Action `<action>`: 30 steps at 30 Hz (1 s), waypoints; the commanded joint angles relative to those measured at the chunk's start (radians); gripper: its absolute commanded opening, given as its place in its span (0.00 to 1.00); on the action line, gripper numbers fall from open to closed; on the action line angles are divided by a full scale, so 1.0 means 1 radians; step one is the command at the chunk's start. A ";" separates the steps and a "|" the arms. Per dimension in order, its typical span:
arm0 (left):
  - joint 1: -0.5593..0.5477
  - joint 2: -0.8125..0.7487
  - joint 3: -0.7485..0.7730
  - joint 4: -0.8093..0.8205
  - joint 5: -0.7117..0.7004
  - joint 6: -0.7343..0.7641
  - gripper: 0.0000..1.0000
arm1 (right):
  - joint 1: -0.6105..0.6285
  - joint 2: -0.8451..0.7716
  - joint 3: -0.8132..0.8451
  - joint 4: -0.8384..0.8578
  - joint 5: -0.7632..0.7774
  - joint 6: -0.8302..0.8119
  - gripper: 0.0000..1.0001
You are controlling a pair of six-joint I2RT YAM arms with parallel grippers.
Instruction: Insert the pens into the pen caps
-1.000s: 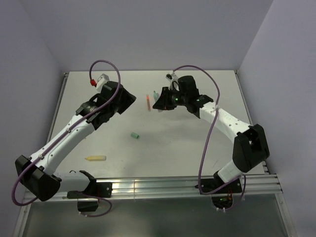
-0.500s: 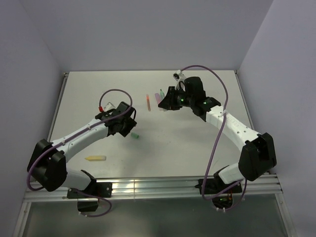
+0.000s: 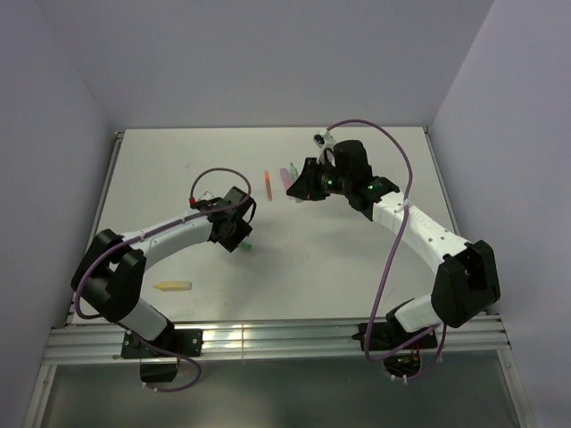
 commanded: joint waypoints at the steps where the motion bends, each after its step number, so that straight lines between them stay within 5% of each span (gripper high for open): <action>1: -0.005 0.039 0.065 0.006 -0.012 0.002 0.48 | -0.008 -0.039 -0.004 0.040 -0.010 -0.005 0.00; 30: -0.003 0.137 0.101 -0.017 -0.023 0.036 0.47 | -0.018 -0.029 -0.010 0.049 -0.038 -0.002 0.00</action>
